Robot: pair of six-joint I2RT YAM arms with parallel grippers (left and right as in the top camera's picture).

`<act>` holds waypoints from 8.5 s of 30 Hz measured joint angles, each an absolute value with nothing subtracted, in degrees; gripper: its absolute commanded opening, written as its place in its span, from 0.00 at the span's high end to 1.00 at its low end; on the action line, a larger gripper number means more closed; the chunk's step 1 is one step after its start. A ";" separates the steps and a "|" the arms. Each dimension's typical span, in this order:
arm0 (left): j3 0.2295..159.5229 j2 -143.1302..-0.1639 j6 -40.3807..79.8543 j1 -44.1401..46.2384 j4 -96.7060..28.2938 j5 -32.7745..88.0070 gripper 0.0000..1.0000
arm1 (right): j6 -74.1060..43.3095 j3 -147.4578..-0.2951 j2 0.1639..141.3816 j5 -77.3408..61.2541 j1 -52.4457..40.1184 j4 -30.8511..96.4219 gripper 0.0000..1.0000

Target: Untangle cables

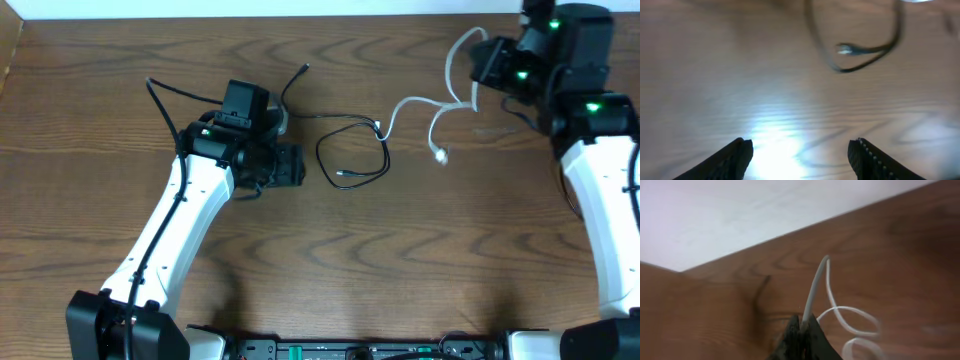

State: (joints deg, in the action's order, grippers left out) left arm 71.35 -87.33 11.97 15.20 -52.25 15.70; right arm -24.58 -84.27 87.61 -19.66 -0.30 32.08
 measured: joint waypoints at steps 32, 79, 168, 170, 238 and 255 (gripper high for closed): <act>71.37 -87.33 11.90 15.20 -54.04 8.62 0.32 | -44.14 -84.01 84.90 -61.95 23.38 -11.75 0.99; 71.37 -87.33 11.90 15.20 -55.20 8.62 0.32 | -13.74 -111.74 93.23 8.78 17.67 61.08 0.99; 71.37 -87.33 11.90 15.20 -56.18 8.62 0.32 | 11.73 -108.01 128.64 -7.68 -19.25 49.23 0.21; 71.37 -87.33 11.90 15.20 -56.21 8.62 0.32 | 12.38 -108.01 129.62 -7.66 -19.25 48.66 0.22; 71.37 -87.33 11.90 15.20 -56.82 8.62 0.32 | -1.15 -103.37 92.82 22.65 8.86 50.15 0.99; 71.37 -87.33 11.92 15.20 -56.84 8.62 0.32 | -11.03 -103.35 93.82 4.84 28.14 54.61 0.99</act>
